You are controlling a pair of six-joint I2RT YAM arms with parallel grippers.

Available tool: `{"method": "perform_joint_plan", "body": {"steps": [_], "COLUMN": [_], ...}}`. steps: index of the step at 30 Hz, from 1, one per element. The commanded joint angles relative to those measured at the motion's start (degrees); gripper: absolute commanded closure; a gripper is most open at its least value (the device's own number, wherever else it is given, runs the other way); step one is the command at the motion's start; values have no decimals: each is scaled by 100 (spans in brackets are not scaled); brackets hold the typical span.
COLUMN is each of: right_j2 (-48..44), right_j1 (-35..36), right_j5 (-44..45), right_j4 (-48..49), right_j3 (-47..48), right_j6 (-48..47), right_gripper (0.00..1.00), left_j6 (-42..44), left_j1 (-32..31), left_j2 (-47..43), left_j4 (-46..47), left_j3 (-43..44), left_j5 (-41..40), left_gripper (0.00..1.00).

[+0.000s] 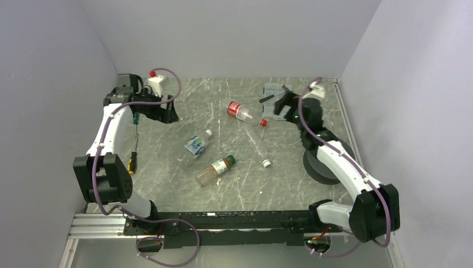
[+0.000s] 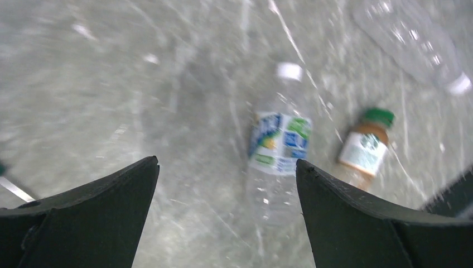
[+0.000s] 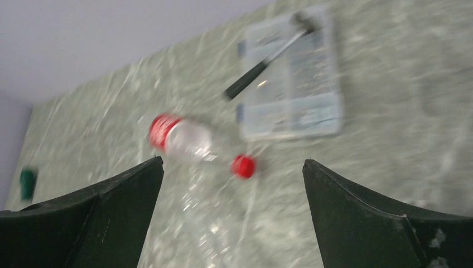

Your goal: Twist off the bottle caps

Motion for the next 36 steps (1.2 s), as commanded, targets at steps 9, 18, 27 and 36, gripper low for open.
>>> {"method": "perform_joint_plan", "body": {"steps": [9,18,27,36], "right_j2": [383,190,143,167], "right_j1": [2224,2803,2842,2833], "right_j5": [924,1065,1093,895], "right_j4": [-1987,-2006,-1962,-1980], "right_j3": [970,684,605,737], "right_j6": [-346,-245,-120,162], "right_gripper": [0,0,0,0], "left_j6": [868,1022,1169,1193], "left_j1": [-1671,-2360,-2523,-2537], "left_j2": [-70,198,649,458], "left_j4": [-1074,-156,527,676], "left_j3": [-929,-1413,-1836,-1880], "left_j5": [-512,-2070,-2260,-1970], "left_gripper": [1,1,1,43]}}
